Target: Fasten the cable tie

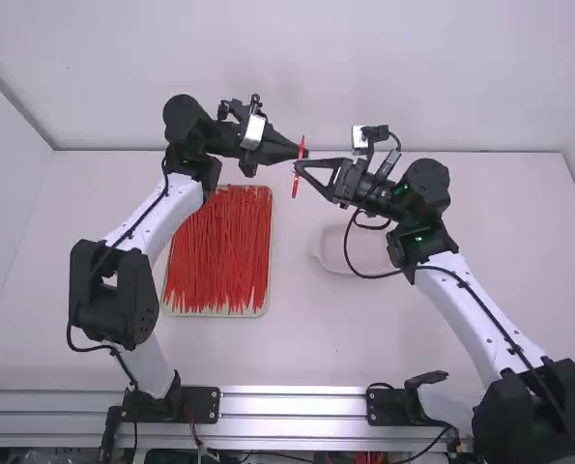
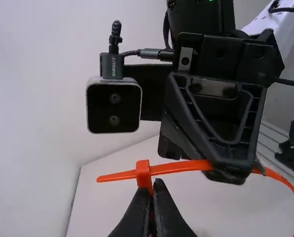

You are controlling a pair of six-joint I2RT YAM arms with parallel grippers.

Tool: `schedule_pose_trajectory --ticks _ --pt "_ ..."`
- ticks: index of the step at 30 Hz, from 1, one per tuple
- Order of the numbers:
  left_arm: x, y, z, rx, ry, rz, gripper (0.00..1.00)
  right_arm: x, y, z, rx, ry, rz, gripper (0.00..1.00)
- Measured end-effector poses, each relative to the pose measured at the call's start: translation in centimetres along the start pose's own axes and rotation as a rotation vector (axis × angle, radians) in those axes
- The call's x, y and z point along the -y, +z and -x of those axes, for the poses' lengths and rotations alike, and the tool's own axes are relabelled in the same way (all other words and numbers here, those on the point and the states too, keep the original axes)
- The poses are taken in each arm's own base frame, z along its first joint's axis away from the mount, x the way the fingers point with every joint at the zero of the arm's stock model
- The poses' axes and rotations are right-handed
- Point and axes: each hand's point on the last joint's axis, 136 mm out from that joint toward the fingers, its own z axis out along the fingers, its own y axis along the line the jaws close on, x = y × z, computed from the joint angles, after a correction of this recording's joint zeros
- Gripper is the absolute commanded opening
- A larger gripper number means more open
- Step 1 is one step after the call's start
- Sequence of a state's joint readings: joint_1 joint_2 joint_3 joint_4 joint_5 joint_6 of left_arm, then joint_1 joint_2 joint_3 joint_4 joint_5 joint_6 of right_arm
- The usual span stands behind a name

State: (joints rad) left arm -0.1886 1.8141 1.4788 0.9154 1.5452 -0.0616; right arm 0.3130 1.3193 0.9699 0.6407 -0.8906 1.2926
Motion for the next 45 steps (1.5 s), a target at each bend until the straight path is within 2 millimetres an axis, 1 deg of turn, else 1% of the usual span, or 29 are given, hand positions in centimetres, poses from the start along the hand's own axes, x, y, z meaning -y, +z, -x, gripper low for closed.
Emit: schedule_pose_trajectory --ticks 3,8,18,23,33,41,45 --pt "0.0 0.1 0.4 0.003 0.052 0.001 0.01 0.0 0.0 0.3 0.016 0.003 -0.001 0.00" --pt "0.3 0.2 0.3 0.009 0.136 0.021 0.01 -0.1 0.0 0.3 0.013 0.007 0.002 0.00" --pt "1.2 0.1 0.5 0.026 0.207 0.050 0.01 -0.4 -0.7 0.6 0.008 0.007 0.019 0.00" --pt "1.5 0.1 0.2 0.031 0.174 0.056 0.01 -0.2 -0.8 0.6 0.009 0.014 0.016 0.00" --pt "1.4 0.1 0.0 0.030 0.092 0.055 0.02 0.0 -0.9 0.7 0.012 0.011 0.009 0.00" --pt "1.0 0.0 0.1 0.038 0.044 0.074 0.01 -0.3 0.1 0.4 0.036 -0.007 0.012 0.00" --pt "1.1 -0.1 0.2 0.037 0.047 0.072 0.02 -0.3 0.2 0.6 0.051 -0.014 0.010 0.00"
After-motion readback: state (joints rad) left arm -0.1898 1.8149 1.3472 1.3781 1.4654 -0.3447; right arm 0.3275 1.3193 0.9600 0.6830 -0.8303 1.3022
